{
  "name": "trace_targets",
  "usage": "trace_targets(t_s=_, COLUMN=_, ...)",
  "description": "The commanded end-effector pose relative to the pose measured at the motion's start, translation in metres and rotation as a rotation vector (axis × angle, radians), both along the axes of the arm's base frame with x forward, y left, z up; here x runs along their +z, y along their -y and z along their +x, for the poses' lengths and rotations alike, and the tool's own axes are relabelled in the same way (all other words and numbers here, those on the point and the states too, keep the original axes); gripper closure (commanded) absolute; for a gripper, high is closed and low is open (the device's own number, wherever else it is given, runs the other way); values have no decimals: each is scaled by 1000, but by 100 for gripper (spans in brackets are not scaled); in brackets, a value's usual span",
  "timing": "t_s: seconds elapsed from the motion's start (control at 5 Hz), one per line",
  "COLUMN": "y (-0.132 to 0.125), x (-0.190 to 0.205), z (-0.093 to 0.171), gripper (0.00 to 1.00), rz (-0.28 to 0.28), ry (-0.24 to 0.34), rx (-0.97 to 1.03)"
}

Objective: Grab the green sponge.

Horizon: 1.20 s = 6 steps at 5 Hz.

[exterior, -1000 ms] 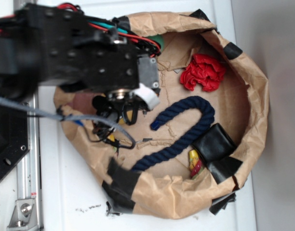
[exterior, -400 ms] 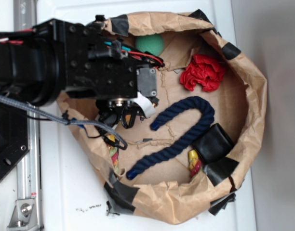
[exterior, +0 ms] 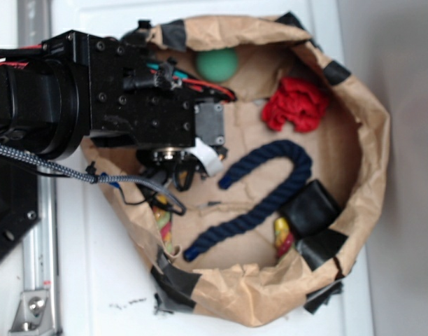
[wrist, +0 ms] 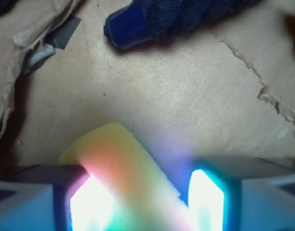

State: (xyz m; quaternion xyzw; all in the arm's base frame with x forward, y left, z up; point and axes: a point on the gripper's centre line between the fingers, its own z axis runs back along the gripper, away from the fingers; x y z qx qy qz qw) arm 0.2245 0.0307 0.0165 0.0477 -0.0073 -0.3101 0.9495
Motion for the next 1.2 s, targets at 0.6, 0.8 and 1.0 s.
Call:
trace_targets(t_s=0.6, y=39, x=129, z=43, gripper=100, rz=-104, ry=291, rx=337)
trace_targets(t_s=0.8, y=30, x=126, z=35, gripper=100, rz=-115, ry=319, rx=526)
trace_targets(t_s=1.0, y=22, x=126, z=29, gripper=100, rz=-151, ry=319, rx=657)
